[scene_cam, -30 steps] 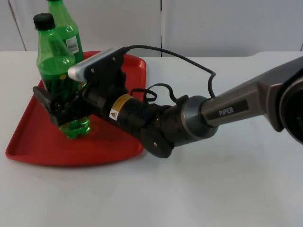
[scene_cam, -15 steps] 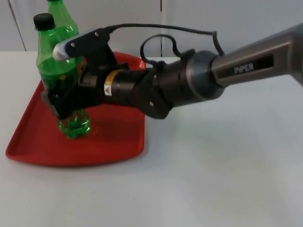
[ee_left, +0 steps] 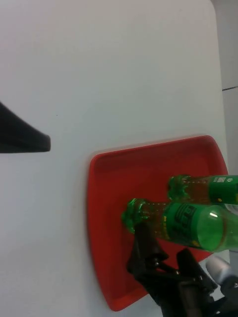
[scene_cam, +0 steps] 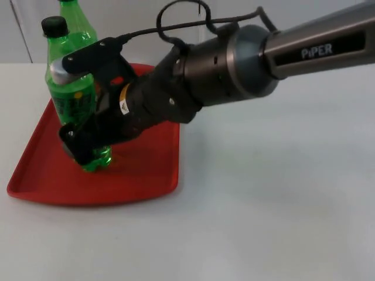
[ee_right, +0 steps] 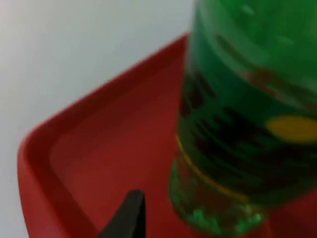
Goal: Place the bottle upright on the tray.
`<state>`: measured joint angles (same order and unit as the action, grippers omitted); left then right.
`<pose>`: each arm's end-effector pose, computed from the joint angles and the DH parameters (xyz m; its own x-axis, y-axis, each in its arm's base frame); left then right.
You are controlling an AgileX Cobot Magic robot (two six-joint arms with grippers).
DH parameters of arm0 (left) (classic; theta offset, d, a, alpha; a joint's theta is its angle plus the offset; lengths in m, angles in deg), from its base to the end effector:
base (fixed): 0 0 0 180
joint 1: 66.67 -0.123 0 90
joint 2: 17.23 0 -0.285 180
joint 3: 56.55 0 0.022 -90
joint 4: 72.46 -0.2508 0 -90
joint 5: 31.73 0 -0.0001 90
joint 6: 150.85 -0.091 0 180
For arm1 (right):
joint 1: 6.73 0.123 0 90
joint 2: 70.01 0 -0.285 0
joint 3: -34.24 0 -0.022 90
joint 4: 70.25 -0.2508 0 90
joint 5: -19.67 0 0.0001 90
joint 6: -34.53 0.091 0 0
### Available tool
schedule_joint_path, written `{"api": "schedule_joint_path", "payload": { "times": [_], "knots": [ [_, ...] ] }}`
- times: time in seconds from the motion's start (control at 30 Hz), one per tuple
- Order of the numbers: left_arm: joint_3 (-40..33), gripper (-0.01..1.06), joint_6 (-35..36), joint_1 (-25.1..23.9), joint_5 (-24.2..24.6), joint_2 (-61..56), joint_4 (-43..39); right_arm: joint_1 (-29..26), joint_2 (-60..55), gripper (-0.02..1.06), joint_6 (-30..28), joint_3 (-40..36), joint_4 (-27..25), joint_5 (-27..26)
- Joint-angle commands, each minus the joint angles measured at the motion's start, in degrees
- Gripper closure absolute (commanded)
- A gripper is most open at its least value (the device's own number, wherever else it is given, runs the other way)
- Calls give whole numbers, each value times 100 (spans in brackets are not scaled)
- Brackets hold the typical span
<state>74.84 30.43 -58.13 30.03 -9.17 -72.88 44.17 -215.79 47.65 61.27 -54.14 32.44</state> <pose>-0.0046 0.0013 0.2757 -0.4734 0.0520 -0.8793 0.1340 0.9909 -0.0135 0.3415 0.4113 0.1222 -0.3797 -0.5393 -0.7517 -0.7635 0.6415 -0.0746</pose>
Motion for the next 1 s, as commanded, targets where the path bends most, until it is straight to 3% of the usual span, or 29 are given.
{"api": "schedule_joint_path", "payload": {
  "times": [0.0,0.1,0.17,0.3,0.33,0.43,0.63,0.83,0.97],
  "knots": [
    [-25,0,46,-1,-19,-27,-25,26,194,-1,92,-2,-39,455],
    [-25,0,46,-1,-19,-27,-25,26,471,-1,-183,-2,-530,1467],
    [-25,0,46,-1,-19,-27,-25,26,503,-1,-305,-2,-639,1612],
    [-25,0,46,-1,-19,-27,-25,26,788,-1,-1370,-2,-1721,2776],
    [-25,0,46,-1,-19,-27,-25,26,788,-1,-1370,-2,-1721,2776],
    [-25,0,46,-1,-19,-27,-25,26,938,-1,-1639,-2,-1958,3602],
    [-25,0,46,-1,-19,-27,-25,26,1157,-1,-1744,-2,-1924,4525],
    [-25,0,46,-1,-19,-27,-25,26,1553,-1,-1738,-321,-1958,4665],
    [-25,0,46,-1,-19,-27,-25,26,2201,-1,-1738,-1052,-1967,4294]
  ]
}}
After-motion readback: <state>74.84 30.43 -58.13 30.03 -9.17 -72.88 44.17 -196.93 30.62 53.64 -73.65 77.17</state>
